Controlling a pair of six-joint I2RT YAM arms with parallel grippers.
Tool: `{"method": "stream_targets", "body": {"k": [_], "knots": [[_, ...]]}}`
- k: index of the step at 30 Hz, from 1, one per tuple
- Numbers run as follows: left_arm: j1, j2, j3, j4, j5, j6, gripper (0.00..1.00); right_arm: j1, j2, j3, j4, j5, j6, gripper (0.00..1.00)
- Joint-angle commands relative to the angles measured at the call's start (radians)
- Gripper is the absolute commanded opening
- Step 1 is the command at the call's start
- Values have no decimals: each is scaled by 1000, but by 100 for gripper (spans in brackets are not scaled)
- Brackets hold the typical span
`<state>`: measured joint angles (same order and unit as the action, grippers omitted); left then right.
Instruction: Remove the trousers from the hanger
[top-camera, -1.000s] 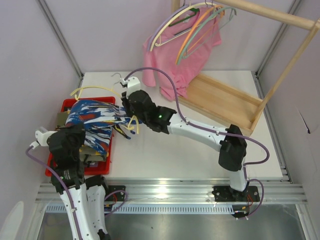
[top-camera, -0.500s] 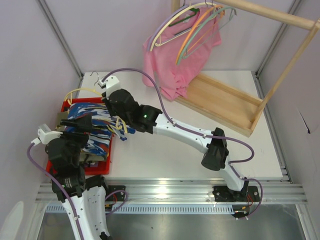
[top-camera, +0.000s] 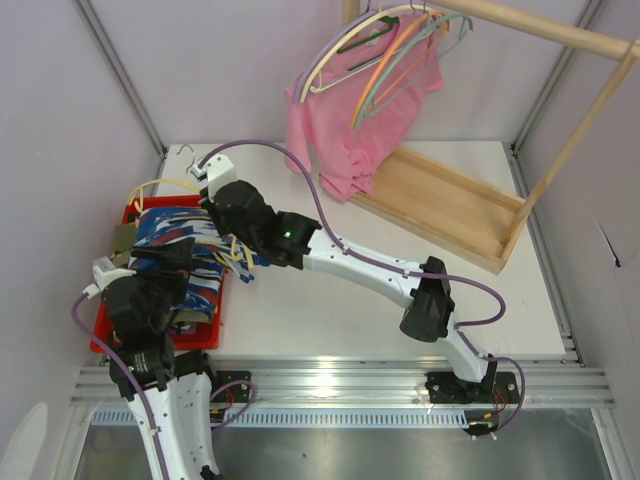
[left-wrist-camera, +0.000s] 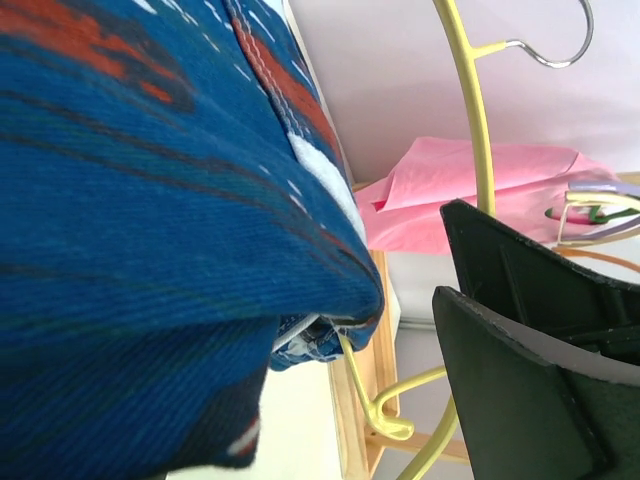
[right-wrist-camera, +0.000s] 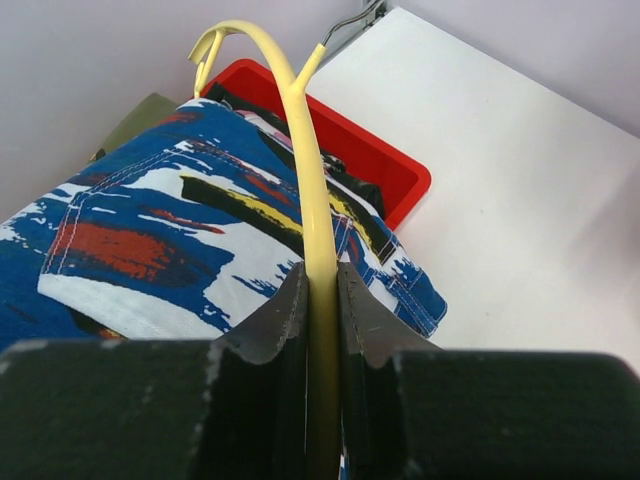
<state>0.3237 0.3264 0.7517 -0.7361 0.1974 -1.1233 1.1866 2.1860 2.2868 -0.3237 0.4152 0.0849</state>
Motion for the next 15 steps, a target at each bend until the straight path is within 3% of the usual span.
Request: {"method": "stream_targets", "body": {"k": [1,15], "knots": [[-6,3,-17,62,-9,-50,99,8,-40,80,135,-19,19,0],[-17,51,-178,395,-174,-196,98,15,-100,-15,132,-49,62,0]]}}
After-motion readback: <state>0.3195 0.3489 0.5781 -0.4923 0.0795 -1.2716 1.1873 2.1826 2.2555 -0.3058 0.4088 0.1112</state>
